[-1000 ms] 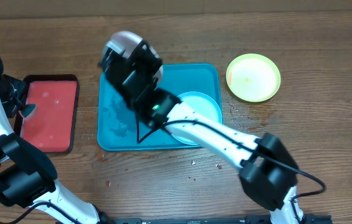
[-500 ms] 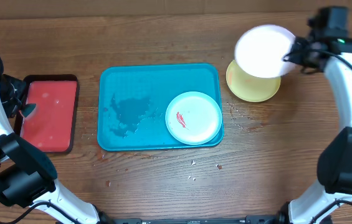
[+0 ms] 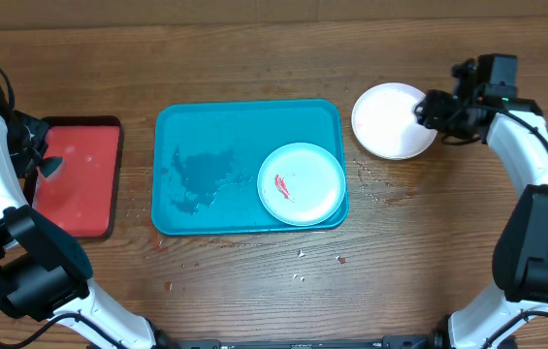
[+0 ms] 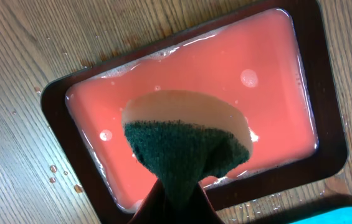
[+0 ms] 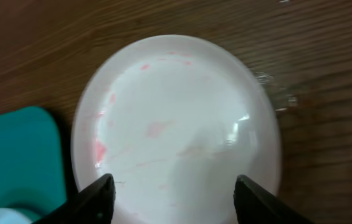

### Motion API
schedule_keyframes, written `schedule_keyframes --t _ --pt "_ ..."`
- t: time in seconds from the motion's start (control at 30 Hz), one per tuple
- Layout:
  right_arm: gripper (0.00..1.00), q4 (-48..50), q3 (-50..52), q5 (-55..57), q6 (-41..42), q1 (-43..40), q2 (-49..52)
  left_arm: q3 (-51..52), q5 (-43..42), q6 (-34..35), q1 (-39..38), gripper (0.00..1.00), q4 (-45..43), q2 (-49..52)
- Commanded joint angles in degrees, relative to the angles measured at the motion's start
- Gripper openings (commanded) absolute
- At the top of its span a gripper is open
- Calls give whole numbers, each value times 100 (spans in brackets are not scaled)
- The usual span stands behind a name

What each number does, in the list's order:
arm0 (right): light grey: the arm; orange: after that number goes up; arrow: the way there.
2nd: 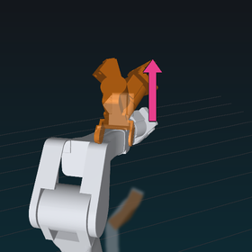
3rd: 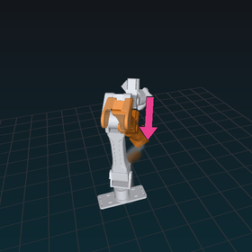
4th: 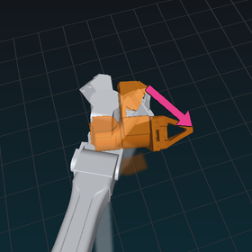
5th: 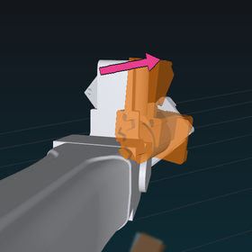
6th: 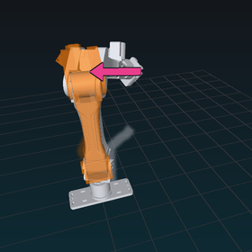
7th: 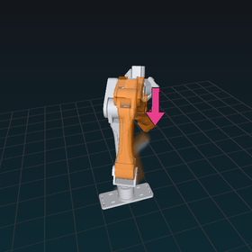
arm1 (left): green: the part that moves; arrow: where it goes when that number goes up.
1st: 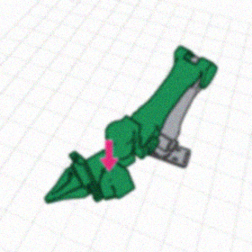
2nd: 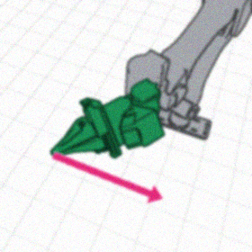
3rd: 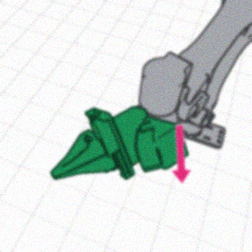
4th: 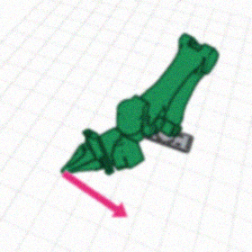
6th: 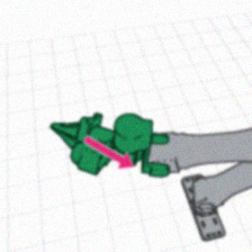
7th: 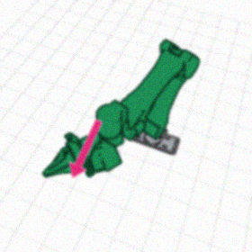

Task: Clean dirty plates on tray and stack at the side
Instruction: 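Move the right gripper to the light-blue plate rim and grip it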

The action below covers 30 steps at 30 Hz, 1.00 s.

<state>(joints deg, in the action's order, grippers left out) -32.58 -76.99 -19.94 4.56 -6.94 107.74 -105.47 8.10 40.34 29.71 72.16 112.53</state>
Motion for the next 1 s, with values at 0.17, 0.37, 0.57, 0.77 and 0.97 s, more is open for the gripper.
schedule_keyframes --t 0.17,0.37,0.57,0.77,0.97 --pt "81 -26 13 -855 -2251 1539 -90 26 -26 -33 -17 4 -17 35" --pt "77 -162 13 852 -2579 2492 -90 26 -31 -153 -17 4 -13 35" --pt "76 -350 17 1091 -2603 2750 -87 26 -87 -181 -17 4 0 35" --pt "77 -214 17 1137 -2638 2745 155 26 -286 -184 -17 4 -28 35" --pt "72 -291 17 835 -2684 2763 542 26 -367 -313 -17 4 -28 35"
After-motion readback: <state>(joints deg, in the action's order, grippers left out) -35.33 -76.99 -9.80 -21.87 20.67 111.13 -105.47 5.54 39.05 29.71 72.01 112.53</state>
